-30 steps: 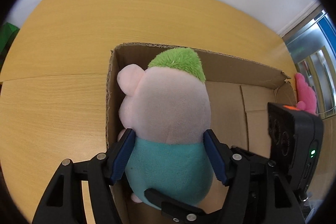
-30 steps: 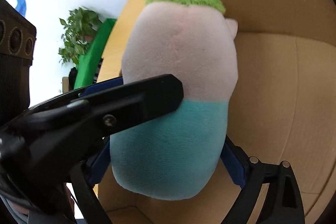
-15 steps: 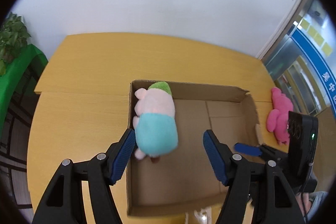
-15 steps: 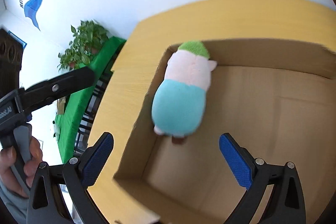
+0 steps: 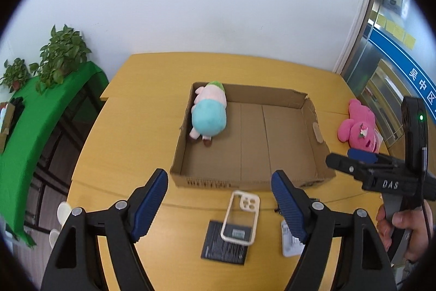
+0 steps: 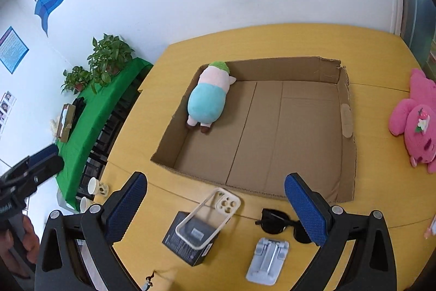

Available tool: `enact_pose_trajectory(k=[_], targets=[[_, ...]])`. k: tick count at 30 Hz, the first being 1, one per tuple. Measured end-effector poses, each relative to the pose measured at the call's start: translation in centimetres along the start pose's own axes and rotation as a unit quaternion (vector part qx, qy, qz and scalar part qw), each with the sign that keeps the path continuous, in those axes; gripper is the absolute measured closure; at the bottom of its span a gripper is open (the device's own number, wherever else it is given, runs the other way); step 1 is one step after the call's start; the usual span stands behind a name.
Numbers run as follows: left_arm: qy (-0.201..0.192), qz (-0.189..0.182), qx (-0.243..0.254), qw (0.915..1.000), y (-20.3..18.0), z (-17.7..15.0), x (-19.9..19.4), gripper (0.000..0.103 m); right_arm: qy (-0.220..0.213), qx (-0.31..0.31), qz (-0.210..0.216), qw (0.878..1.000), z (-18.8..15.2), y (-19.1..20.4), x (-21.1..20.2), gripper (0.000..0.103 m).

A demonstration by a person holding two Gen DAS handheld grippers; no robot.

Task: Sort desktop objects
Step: 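Lower the plush pig into the box and open the left gripper, then move the left gripper back toward the white phone stand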

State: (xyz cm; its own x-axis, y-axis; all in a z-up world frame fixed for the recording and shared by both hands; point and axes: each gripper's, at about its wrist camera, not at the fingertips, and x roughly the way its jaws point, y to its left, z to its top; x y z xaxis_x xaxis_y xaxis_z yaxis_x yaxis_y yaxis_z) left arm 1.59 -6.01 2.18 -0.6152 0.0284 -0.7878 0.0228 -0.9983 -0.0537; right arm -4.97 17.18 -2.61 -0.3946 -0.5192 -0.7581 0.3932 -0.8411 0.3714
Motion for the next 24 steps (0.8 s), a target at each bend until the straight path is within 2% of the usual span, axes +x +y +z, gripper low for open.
enact_pose_trajectory(k=[4, 10, 24], targets=[[0.01, 0.007, -0.015, 0.9998, -0.8, -2.4, -1.6, 0.024, -0.004, -0.018, 0.012, 1.0, -1.1, 0.7, -1.4, 0.0], [0.008, 0.02, -0.02, 0.9996, -2.1, -3.8, -3.2, 0.024, 0.0, -0.026, 0.027, 0.999, -2.6, 0.5, -2.2, 0.0], [0.014, 0.027, -0.026, 0.9992, -4.9, -3.5, -2.8, 0.024, 0.016, -0.033, 0.033, 0.999, -4.1, -2.4, -2.4, 0.0]])
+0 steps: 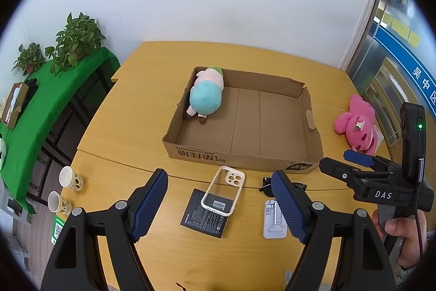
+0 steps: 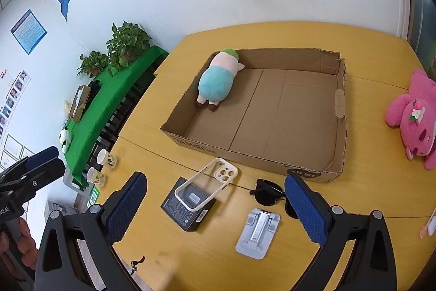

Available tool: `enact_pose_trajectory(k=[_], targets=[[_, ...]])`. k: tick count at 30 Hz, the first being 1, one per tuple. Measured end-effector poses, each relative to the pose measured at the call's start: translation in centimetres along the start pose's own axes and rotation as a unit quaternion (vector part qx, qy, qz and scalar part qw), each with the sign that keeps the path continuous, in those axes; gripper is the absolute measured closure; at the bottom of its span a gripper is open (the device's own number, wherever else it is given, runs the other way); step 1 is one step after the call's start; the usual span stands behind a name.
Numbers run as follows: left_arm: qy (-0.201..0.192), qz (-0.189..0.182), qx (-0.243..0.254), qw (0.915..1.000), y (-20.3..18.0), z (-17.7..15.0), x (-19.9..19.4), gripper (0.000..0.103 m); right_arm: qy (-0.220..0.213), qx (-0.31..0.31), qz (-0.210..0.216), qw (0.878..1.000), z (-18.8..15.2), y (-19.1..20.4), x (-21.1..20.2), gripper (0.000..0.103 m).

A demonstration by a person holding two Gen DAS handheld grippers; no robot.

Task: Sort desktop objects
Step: 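Move the left gripper back toward the white phone stand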

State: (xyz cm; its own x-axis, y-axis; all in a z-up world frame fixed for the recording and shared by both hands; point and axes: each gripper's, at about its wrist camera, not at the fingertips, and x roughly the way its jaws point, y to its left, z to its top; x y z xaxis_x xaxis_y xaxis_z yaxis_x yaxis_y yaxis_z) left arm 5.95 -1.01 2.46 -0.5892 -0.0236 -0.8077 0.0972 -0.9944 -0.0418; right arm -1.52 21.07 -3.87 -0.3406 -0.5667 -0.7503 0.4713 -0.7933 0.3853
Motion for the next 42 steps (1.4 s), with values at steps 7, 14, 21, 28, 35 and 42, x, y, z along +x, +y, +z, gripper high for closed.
enact_pose_trajectory(k=[7, 14, 21, 28, 35, 42], targets=[[0.022, -0.015, 0.012, 0.9996, -1.3, 0.4, 2.6, 0.024, 0.001, 0.002, -0.008, 1.0, -0.2, -1.4, 0.1, 0.0], [0.058, -0.054, 0.033, 0.9963, -1.5, -0.1, 6.8, 0.024, 0.008, 0.018, -0.03, 0.999, -1.2, -2.3, 0.6, 0.0], [0.134, -0.113, 0.046, 0.9834, -1.7, -2.0, 13.5, 0.025, 0.041, 0.071, -0.073, 0.994, -3.8, -4.6, 2.5, 0.0], [0.204, -0.161, 0.049, 0.9645, -2.6, -5.2, 18.7, 0.025, 0.131, 0.057, -0.092, 0.985, -9.8, -5.0, 9.1, 0.0], [0.25, -0.178, 0.016, 0.9515, -1.7, -7.7, 21.9, 0.025, 0.146, -0.009, -0.137, 0.98, -15.5, -4.7, 15.1, 0.001], [0.271, -0.22, 0.012, 0.9372, -2.9, -8.7, 24.0, 0.025, 0.126, -0.031, -0.147, 0.981, -16.4, -5.3, 16.3, 0.001]])
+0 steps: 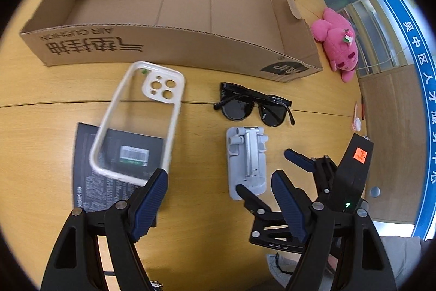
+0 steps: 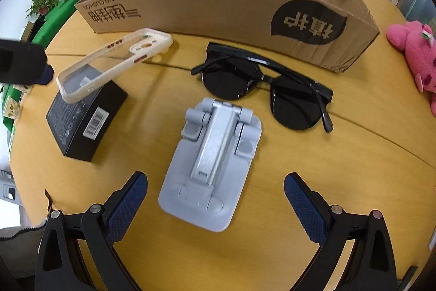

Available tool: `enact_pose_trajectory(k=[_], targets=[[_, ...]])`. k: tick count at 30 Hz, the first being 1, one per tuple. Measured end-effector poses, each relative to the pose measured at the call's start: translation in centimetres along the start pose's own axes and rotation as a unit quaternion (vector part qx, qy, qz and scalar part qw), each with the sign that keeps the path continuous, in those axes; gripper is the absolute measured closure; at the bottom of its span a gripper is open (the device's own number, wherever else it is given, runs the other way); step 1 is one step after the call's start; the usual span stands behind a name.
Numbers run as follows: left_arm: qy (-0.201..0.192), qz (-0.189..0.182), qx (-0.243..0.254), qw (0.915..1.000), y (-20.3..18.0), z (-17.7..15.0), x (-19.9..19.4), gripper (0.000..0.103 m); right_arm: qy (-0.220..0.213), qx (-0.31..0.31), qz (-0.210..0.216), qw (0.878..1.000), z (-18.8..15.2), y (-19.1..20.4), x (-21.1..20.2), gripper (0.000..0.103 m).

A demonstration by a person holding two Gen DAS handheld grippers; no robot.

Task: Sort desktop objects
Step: 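Move the left gripper back toward the white phone stand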

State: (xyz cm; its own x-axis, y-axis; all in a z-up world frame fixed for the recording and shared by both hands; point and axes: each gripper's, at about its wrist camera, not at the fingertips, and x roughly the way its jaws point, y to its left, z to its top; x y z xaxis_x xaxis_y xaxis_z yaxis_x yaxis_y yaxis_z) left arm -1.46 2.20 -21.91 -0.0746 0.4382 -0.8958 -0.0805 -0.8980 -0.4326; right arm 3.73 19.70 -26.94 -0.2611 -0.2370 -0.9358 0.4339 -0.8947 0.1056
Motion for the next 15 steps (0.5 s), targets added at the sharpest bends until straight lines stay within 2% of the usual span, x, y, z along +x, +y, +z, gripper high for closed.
enact_pose_trajectory(k=[5, 7, 13, 15], targets=[[0.02, -0.031, 0.005, 0.9993, -0.5, 1.2, 2.8, 0.025, 0.002, -0.018, -0.004, 1.0, -0.4, -0.1, 1.0, 0.003], [0.032, -0.044, 0.009, 0.9985, -0.6, 1.6, 4.0, 0.025, 0.008, -0.023, -0.001, 1.0, -1.0, -0.3, 1.6, 0.007], [0.057, -0.077, 0.011, 0.9953, -1.0, 2.4, 7.1, 0.026, -0.012, -0.042, 0.005, 0.999, -1.8, -0.8, 1.1, 0.007], [0.064, -0.087, 0.017, 0.994, -1.4, 2.6, 7.9, 0.026, -0.012, -0.06, -0.006, 0.998, -2.0, -0.6, 1.0, 0.007]])
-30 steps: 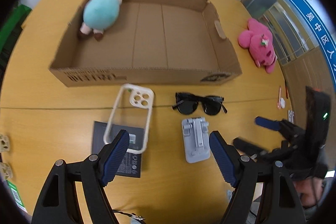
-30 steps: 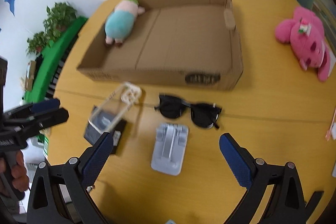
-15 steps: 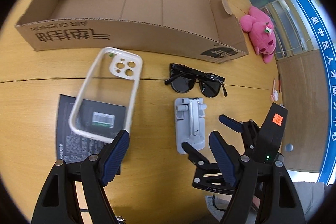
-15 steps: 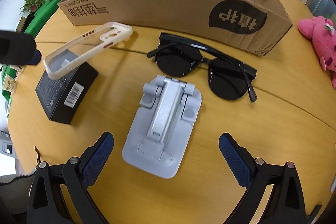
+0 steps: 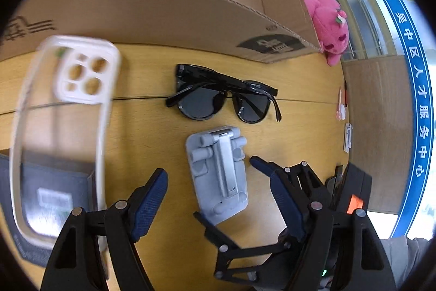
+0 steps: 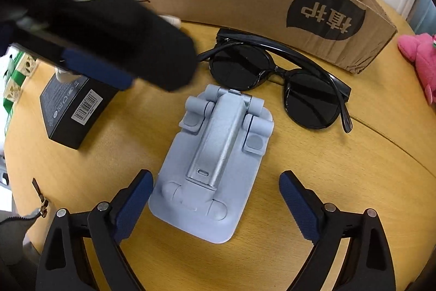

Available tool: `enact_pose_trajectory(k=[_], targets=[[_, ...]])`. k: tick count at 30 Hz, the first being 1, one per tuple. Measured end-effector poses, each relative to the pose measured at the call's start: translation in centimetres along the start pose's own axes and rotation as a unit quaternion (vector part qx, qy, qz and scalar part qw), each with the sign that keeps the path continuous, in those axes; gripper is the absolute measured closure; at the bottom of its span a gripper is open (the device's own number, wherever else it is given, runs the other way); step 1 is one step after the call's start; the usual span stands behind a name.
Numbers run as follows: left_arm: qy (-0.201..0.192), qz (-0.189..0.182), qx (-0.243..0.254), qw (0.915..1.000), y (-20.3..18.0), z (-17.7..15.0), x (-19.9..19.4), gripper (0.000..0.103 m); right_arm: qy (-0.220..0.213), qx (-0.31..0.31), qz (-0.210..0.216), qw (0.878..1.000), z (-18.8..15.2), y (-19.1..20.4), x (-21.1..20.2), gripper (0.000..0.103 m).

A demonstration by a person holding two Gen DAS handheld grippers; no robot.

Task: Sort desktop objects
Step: 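Move the left gripper back toward the white phone stand, then close the left gripper on the white phone stand, then lift the white phone stand with the left gripper toward the box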

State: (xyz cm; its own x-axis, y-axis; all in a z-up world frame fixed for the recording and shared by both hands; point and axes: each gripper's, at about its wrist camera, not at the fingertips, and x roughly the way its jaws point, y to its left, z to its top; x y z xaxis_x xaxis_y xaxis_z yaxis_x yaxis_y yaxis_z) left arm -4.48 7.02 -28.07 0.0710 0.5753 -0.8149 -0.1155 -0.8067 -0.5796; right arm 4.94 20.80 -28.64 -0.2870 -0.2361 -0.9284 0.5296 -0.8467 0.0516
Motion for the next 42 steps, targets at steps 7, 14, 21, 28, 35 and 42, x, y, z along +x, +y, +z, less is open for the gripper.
enact_pose_trajectory(k=[7, 14, 21, 28, 35, 42], targets=[[0.019, -0.044, -0.03, 0.9984, 0.3, 0.3, 2.2, 0.026, -0.013, -0.024, -0.01, 1.0, -0.6, -0.7, -1.3, 0.019], [0.051, -0.028, -0.05, 0.997, 0.8, -0.3, 4.3, 0.033, -0.017, -0.039, -0.003, 0.999, -0.9, -1.6, -2.8, 0.027], [0.049, 0.008, -0.034, 0.9982, -0.2, -0.9, 4.2, 0.044, -0.013, -0.033, 0.01, 0.999, -1.0, -2.8, -4.4, 0.029], [0.032, 0.002, -0.041, 0.9986, -0.2, -1.5, 2.4, 0.046, -0.041, -0.037, 0.003, 0.998, -0.6, -3.8, -8.4, 0.029], [-0.025, 0.015, -0.02, 0.9994, -3.0, -0.5, -2.9, 0.046, -0.091, -0.043, -0.017, 0.995, 1.6, -3.1, -12.7, 0.029], [-0.114, 0.023, 0.02, 0.993, -6.3, 2.5, -11.7, 0.048, -0.173, -0.034, -0.039, 0.983, 6.1, -4.3, -19.7, 0.029]])
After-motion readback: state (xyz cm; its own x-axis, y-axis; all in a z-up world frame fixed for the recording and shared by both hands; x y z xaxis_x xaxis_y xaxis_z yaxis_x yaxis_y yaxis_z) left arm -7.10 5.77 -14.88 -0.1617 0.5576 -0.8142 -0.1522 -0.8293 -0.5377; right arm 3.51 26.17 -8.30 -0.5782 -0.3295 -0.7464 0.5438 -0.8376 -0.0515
